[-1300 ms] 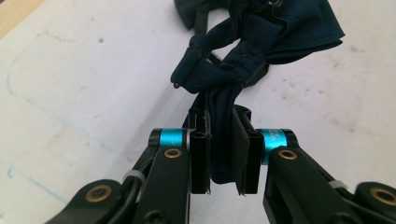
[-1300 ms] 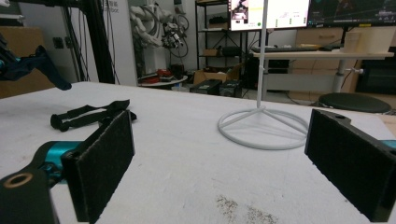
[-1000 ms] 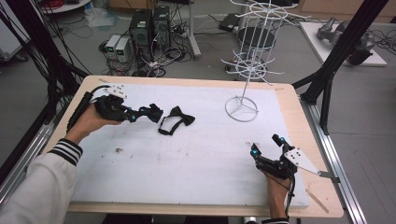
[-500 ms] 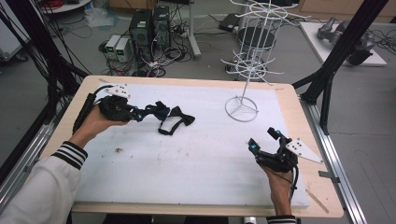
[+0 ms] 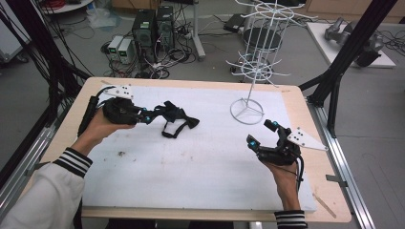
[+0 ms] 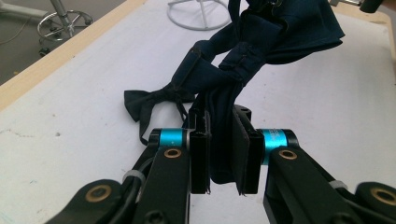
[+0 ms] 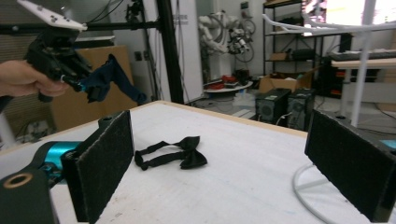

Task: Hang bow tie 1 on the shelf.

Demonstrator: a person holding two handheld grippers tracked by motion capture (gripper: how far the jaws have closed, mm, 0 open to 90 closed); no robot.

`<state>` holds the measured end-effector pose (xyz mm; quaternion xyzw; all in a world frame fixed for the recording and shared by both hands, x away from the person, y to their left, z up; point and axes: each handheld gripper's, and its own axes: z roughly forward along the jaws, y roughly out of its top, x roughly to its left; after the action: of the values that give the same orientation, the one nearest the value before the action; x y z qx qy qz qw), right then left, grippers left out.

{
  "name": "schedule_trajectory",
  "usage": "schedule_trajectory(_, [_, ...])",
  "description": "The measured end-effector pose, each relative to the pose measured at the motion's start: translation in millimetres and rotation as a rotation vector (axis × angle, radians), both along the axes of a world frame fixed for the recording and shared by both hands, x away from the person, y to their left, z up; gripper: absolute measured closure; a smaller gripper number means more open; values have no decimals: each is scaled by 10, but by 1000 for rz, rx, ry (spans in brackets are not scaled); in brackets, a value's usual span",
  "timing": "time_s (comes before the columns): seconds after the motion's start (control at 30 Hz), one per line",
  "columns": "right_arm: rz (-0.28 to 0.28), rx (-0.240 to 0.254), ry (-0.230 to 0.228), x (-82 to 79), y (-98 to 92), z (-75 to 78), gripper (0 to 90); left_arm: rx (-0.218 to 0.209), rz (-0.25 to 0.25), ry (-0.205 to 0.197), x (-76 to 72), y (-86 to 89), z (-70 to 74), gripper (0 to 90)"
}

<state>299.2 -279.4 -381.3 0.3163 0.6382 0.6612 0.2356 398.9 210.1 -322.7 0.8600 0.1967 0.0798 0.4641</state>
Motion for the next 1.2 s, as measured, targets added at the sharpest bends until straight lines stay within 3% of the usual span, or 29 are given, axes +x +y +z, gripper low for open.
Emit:
schedule_trajectory(0.43, [130, -79, -18, 158, 130, 161, 76, -11, -33, -3, -28, -92, -2, 784])
schedule_trajectory(0.77, [228, -104, 14, 304, 254, 182, 76, -26, -58, 3, -51, -221, 12, 784])
schedule_trajectory(1.1, [323, -108, 3, 428, 420, 389, 77, -95, -104, 7, -66, -416, 44, 784])
schedule_trajectory(1.2, [350, -128, -8, 441, 480, 431, 77, -147, -118, 22, -68, -469, 49, 784])
